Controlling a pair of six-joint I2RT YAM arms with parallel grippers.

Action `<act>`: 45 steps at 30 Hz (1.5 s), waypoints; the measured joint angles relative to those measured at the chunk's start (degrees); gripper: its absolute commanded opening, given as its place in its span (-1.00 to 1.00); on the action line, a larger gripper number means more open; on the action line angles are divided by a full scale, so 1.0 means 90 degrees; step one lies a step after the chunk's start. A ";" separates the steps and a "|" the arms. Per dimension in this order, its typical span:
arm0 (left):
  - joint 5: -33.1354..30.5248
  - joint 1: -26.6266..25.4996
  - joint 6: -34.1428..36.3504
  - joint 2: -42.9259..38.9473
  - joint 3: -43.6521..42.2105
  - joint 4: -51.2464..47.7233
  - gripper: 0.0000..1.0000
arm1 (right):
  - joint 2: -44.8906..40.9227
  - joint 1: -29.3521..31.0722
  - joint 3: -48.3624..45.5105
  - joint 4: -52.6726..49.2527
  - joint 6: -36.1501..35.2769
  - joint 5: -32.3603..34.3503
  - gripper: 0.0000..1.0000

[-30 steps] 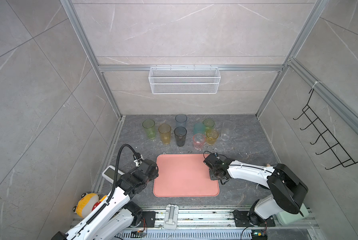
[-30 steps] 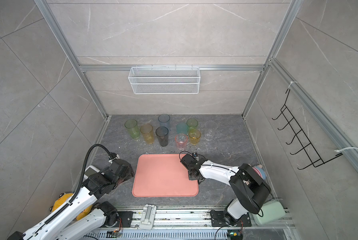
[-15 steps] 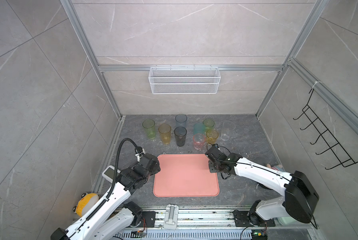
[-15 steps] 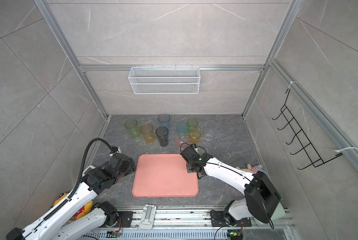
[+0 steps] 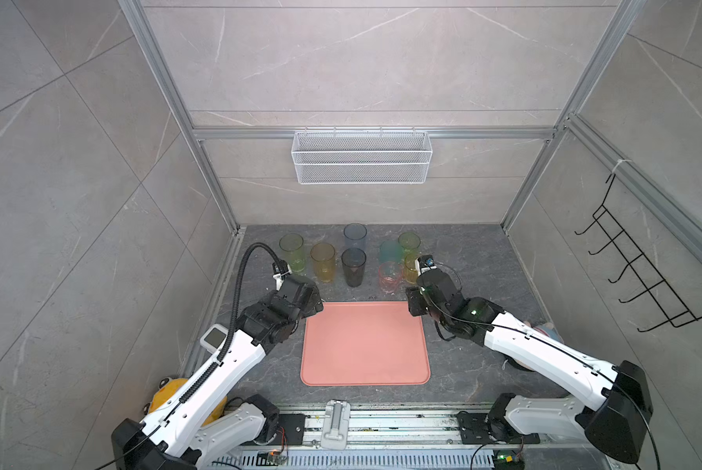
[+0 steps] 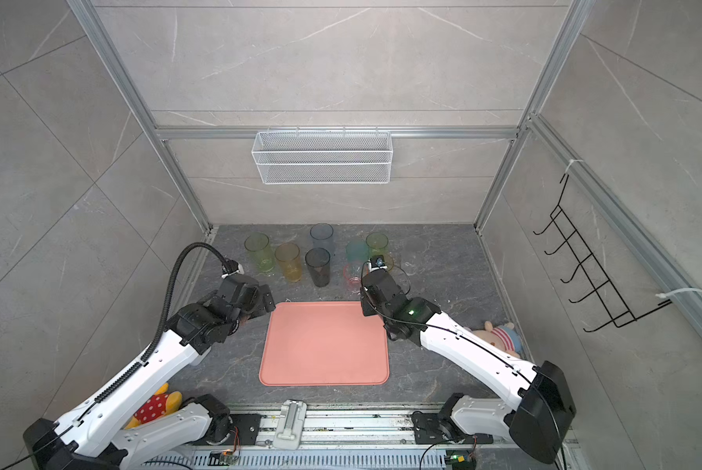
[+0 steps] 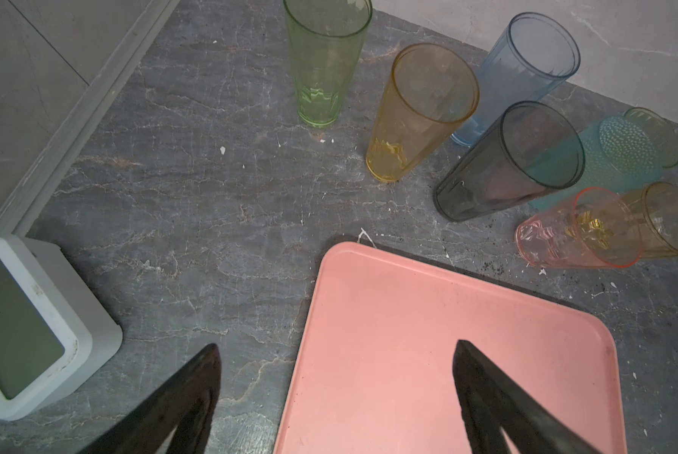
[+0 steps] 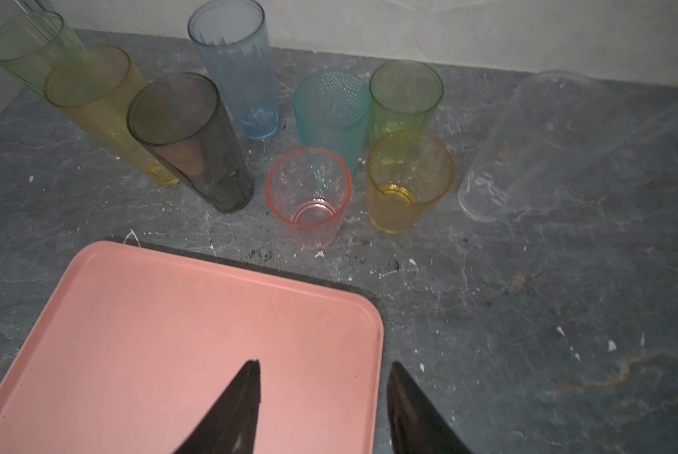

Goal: Place the glasses into the tray
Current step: 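Release the tray and move both grippers toward the cups, then lower left gripper onto the tall green cup and close on its rim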

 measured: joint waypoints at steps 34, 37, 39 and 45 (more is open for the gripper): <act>0.2246 0.3058 0.0398 0.5377 0.5506 -0.0879 0.91 | -0.0015 0.0000 -0.1581 0.3109 -0.0622 -0.0838 0.51; 0.2251 0.3113 0.0461 0.5739 0.5884 -0.1110 0.77 | -0.0010 0.0000 -0.1596 0.3157 -0.0602 -0.0918 0.50; 0.2271 0.3157 0.0527 0.5952 0.6122 -0.1270 0.67 | 0.0012 0.0000 -0.1605 0.3191 -0.0600 -0.0940 0.50; 0.2273 0.3288 0.0733 0.6428 0.6659 -0.1535 0.47 | 0.0158 0.0000 -0.1642 0.3264 -0.0602 -0.0935 0.49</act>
